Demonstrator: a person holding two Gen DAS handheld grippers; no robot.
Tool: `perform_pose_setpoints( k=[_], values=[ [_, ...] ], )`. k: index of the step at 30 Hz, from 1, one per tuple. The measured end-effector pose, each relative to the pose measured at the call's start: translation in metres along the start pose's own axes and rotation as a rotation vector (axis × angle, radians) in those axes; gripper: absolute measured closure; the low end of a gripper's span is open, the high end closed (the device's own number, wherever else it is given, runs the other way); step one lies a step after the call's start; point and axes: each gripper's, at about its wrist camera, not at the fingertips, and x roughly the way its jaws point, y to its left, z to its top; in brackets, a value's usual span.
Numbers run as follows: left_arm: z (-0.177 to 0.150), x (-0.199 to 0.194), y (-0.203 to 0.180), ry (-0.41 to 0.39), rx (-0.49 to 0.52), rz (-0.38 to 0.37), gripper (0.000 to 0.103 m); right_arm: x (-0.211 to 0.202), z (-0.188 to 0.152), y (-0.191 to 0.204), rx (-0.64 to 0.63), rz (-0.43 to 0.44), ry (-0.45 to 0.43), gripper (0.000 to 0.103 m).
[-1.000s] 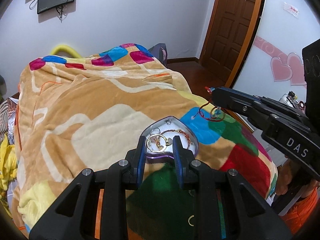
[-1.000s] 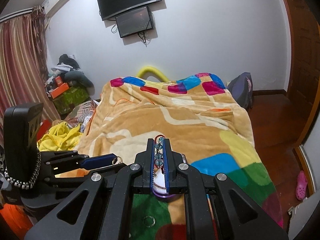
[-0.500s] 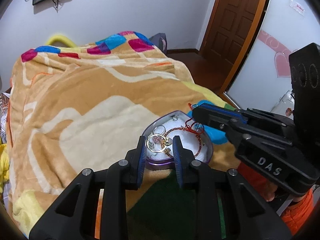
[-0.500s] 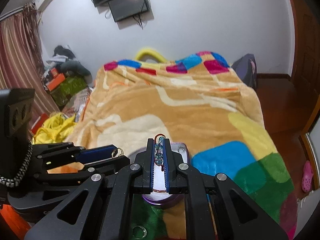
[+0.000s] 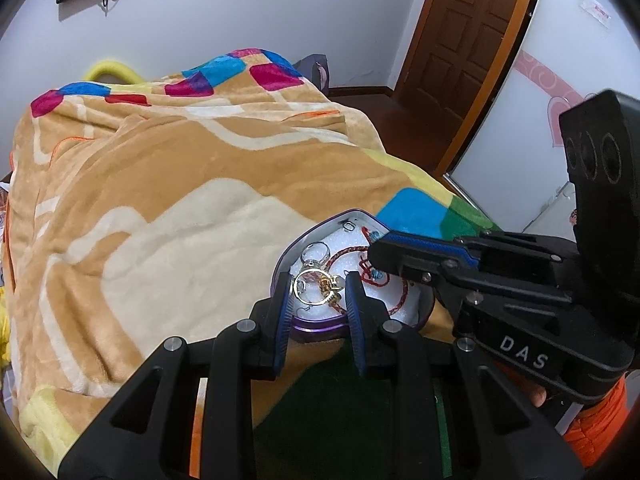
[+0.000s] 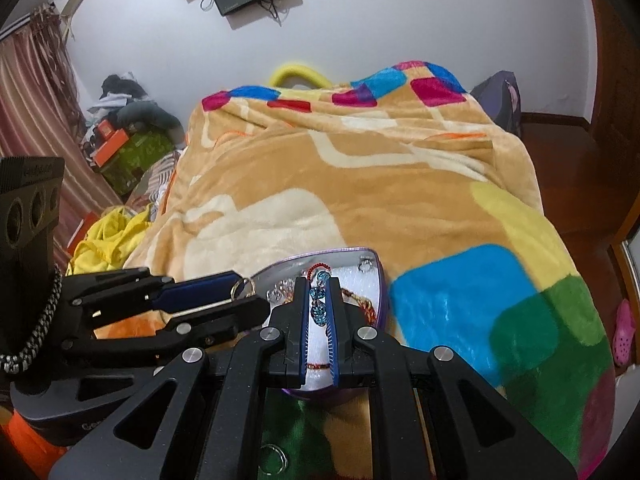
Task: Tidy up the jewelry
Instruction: 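Carry both pieces to the tin and lower the earrings in with the left gripper, then open the right gripper over the tin to drop the red bracelet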
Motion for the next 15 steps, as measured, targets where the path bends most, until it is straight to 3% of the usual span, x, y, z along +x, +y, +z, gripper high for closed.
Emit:
perform_pose_setpoints(
  k=[6,11,15],
  values=[
    [0.001,-0.010,-0.001,-0.017,-0.005,0.010,0.078,-0.003,-0.003,0.003,-0.026,-0.017,0.017,0.095],
    [0.001,-0.023,-0.005,-0.036,0.010,0.024,0.076,-0.010,-0.001,0.005,-0.031,-0.032,0.004,0.081],
    [0.002,-0.038,-0.007,-0.057,0.009,0.024,0.075,-0.021,0.000,0.009,-0.036,-0.052,-0.024,0.075]
  ],
)
